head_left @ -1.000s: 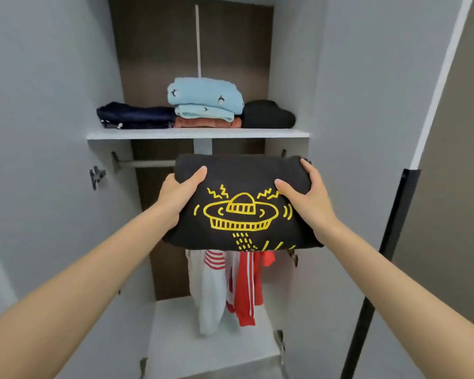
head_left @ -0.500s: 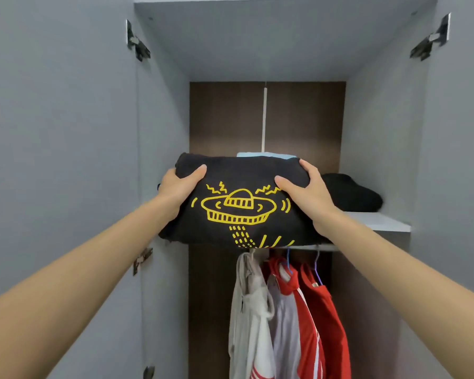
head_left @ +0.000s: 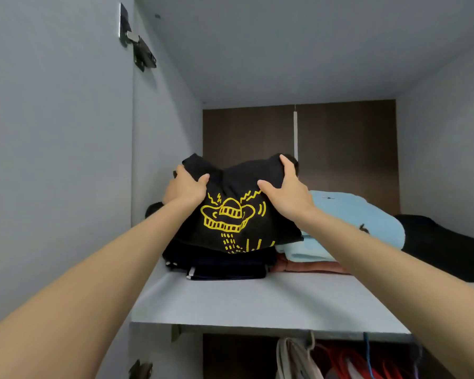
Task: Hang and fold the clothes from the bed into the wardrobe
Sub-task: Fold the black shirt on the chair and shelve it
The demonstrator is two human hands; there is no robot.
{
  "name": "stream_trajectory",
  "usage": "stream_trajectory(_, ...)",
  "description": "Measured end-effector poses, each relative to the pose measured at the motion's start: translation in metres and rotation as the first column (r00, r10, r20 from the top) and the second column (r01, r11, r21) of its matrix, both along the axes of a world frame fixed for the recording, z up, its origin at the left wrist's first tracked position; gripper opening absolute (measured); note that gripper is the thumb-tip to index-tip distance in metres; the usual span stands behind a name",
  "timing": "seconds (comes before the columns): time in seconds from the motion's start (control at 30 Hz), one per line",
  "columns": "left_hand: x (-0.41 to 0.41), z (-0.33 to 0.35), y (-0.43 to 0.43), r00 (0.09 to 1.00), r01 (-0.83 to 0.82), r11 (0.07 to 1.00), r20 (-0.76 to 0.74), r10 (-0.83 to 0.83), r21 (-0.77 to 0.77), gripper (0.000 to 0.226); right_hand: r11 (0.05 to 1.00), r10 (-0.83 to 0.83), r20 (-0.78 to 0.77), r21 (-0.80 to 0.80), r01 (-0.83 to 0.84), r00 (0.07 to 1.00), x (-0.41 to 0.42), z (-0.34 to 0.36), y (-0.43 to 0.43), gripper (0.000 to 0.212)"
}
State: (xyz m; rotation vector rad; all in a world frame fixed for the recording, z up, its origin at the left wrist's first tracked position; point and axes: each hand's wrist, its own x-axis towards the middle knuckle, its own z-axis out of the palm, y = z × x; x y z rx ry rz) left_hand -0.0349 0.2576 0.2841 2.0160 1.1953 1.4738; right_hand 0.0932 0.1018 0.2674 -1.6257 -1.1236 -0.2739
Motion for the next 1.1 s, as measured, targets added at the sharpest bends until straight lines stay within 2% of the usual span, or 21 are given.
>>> stream_trajectory(0.1,0.029,0.006,0.030,0.972,-0.116,0.990,-0.197,0.130,0.080,0.060,0.997,-0.032,0.071,-0.065,0.036,0.997,0.008,0.011,0.039,0.068)
stream_trajectory(0.27,0.054,-0.005,0.071,0.918,-0.190,0.947,-0.296,0.265,0.259,0.052,0.980,-0.016,0.087,-0.194,0.033,0.996,0.029,0.016,0.090,0.066)
stream_trajectory(0.37,0.061,-0.015,0.098,0.819,-0.188,0.910,-0.452,0.353,0.370,0.052,0.937,-0.043,0.111,-0.342,0.078,0.993,0.037,0.012,0.114,0.065)
stream_trajectory(0.47,0.062,-0.032,0.118,0.633,-0.167,0.888,-0.644,0.429,0.428,0.048,0.859,-0.127,0.311,-0.441,0.261,0.942,0.044,-0.004,0.128,0.052)
stream_trajectory(0.53,0.067,-0.040,0.128,0.529,-0.125,0.835,-0.676,0.514,0.536,0.055,0.797,-0.121,0.542,-0.447,0.407,0.832,0.050,-0.015,0.137,0.053)
stream_trajectory(0.57,0.071,-0.042,0.132,0.514,-0.092,0.814,-0.673,0.532,0.574,0.051,0.782,-0.086,0.615,-0.446,0.435,0.784,0.052,-0.019,0.141,0.054)
stream_trajectory(0.63,0.078,-0.040,0.139,0.507,-0.024,0.842,-0.719,0.475,0.539,0.037,0.763,0.031,0.582,-0.539,0.357,0.813,0.052,-0.021,0.149,0.045)
stream_trajectory(0.7,0.082,-0.042,0.147,0.547,0.014,0.919,-0.772,0.324,0.395,0.033,0.685,0.144,0.515,-0.668,0.291,0.845,0.051,-0.026,0.156,0.045)
stream_trajectory(0.8,0.086,-0.052,0.156,0.571,0.032,0.954,-0.789,0.227,0.298,0.037,0.579,0.135,0.468,-0.752,0.314,0.873,0.055,-0.044,0.162,0.051)
stream_trajectory(0.97,0.089,-0.059,0.160,0.543,0.009,0.977,-0.821,0.175,0.214,0.040,0.610,0.056,0.427,-0.730,0.307,0.903,0.056,-0.065,0.150,0.054)
stream_trajectory(1.1,0.085,-0.058,0.152,0.612,0.013,0.991,-0.785,0.098,0.134,0.038,0.599,0.067,0.455,-0.730,0.329,0.888,0.053,-0.063,0.143,0.056)
